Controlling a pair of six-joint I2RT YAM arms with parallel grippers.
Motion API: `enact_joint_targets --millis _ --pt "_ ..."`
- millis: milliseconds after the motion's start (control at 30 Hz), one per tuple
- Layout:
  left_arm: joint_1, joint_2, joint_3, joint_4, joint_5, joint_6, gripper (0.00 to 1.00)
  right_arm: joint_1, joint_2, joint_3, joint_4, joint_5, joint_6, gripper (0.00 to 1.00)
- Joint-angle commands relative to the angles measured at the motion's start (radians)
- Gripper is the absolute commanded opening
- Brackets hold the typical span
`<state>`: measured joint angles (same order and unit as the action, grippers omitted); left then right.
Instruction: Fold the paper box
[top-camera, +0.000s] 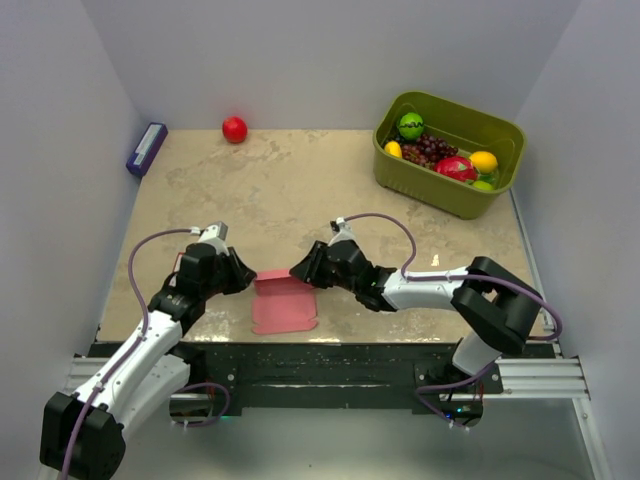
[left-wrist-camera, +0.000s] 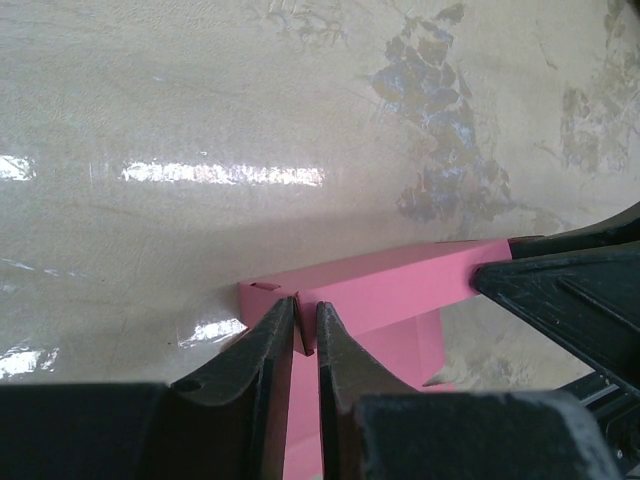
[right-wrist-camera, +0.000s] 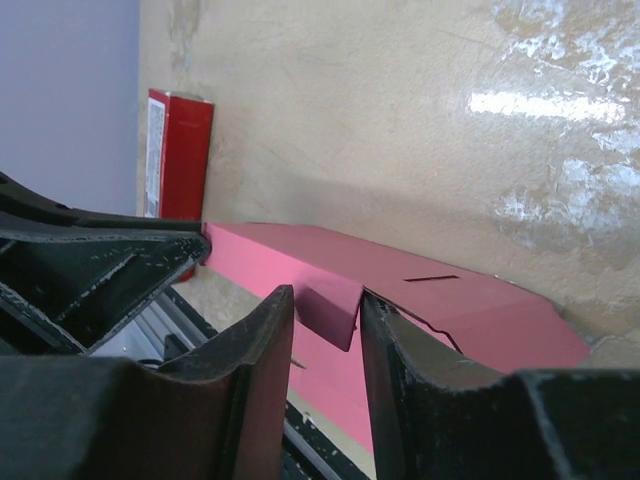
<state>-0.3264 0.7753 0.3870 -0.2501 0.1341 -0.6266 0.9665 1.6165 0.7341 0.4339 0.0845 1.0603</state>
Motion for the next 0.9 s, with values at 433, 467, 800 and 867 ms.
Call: enact_joint_targets --millis 433,467,800,867 --pt "-0.002 -0.001 -0.011 0.037 0.070 0.007 0.17 0.014 0.066 -0.016 0.279 0.046 0.202 0.00" --pt "-0.002 -0.001 -0.011 0.040 0.067 0.007 0.17 0.012 0.068 -0.021 0.285 0.044 0.202 0.00" --pt "-0.002 0.031 0.015 0.101 0.070 -0.005 0.17 0.017 -0.039 -0.059 0.175 0.093 0.089 0.56" --pt "-0.002 0.054 0.042 0.126 0.085 0.002 0.22 0.020 -0.069 -0.067 0.143 0.112 0.055 0.61"
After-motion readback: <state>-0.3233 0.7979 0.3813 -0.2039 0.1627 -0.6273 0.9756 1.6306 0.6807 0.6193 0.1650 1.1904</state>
